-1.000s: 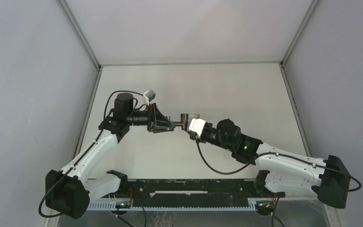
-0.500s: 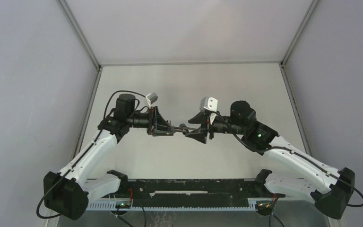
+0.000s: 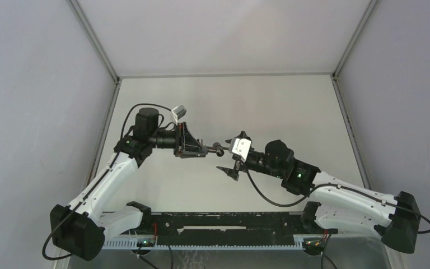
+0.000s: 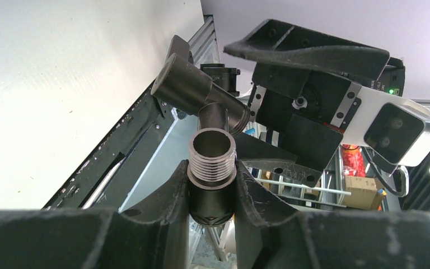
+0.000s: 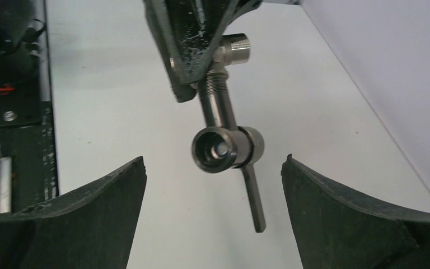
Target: Install the water faucets
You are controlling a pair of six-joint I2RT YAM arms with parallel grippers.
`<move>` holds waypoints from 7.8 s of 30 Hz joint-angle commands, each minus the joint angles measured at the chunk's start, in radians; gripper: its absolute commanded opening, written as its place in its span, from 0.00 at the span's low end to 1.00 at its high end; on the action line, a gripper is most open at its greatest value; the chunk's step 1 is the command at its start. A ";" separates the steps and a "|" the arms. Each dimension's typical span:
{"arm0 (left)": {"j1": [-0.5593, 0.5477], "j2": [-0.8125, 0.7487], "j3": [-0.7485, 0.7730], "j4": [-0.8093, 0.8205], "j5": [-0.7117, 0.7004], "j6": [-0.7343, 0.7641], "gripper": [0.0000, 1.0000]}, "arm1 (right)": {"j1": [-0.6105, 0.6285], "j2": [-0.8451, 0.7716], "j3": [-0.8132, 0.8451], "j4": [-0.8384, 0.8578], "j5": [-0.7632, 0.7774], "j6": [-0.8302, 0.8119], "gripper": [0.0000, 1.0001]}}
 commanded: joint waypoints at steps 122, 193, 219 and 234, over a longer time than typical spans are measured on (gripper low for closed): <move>-0.033 -0.045 0.131 0.122 -0.114 -0.057 0.00 | 0.276 -0.018 0.198 -0.116 0.566 -0.061 0.30; -0.166 -0.058 0.253 -0.035 -0.099 0.164 0.00 | -0.432 0.355 0.453 -0.378 -0.683 0.919 0.29; -0.167 0.017 0.294 -0.037 -0.130 0.141 0.00 | 0.090 -0.185 0.143 -0.172 0.162 0.144 0.88; -0.167 0.028 0.304 -0.037 -0.131 0.137 0.00 | 0.298 0.031 0.154 -0.099 0.623 -0.047 0.67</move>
